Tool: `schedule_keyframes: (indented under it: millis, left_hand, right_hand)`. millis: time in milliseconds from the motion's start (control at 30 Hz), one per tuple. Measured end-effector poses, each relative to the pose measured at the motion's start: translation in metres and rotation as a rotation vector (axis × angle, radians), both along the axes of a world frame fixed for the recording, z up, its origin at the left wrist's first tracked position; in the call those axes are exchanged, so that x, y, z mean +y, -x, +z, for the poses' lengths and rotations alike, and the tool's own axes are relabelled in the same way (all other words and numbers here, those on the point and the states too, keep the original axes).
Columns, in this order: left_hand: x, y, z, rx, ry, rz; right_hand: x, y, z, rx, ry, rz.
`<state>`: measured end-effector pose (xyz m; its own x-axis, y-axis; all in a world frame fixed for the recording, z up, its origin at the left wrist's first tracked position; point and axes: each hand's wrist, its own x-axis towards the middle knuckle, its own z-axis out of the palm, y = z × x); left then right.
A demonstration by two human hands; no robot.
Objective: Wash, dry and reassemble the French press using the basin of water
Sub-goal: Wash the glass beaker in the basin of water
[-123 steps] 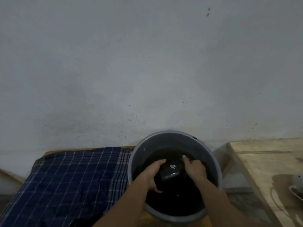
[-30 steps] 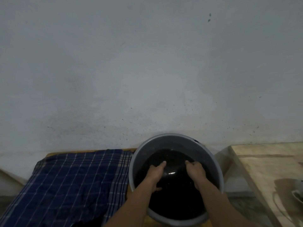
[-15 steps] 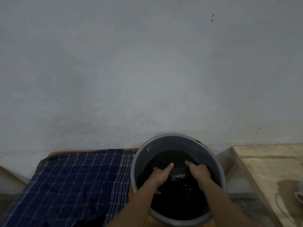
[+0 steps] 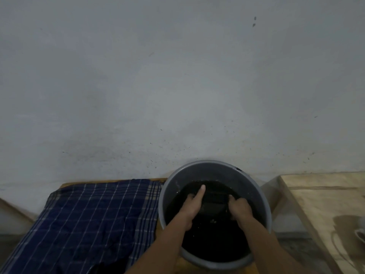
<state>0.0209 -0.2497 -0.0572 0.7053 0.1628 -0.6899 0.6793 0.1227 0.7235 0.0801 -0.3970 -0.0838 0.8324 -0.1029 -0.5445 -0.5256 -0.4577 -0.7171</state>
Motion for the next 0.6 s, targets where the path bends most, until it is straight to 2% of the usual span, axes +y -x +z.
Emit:
schedule_keyframes:
  millis: [67, 167, 233, 333, 433, 533, 600]
  left_hand:
    - [0.002, 0.001, 0.000, -0.012, -0.106, -0.008]
    - [0.005, 0.003, 0.000, 0.148, -0.023, 0.079]
    - [0.004, 0.004, 0.002, 0.171, -0.008, 0.078]
    - [0.000, 0.002, -0.004, 0.028, -0.054, 0.027]
    - [-0.001, 0.002, -0.006, -0.059, -0.123, 0.034]
    - [0.002, 0.006, 0.007, 0.109, 0.050, 0.112]
    - [0.007, 0.006, 0.007, 0.136, 0.066, 0.075]
  right_hand:
    - [0.000, -0.002, 0.001, -0.014, -0.033, 0.006]
    - [-0.003, -0.004, 0.001, -0.033, -0.028, 0.061]
    - [-0.006, -0.002, 0.001, -0.008, 0.025, 0.090]
    - [-0.006, -0.002, -0.001, 0.005, 0.134, 0.103]
    - [-0.001, -0.002, -0.002, 0.004, 0.090, 0.076]
    - [0.002, -0.001, 0.000, -0.021, -0.007, 0.120]
    - [0.002, 0.000, 0.000, -0.044, 0.021, 0.127]
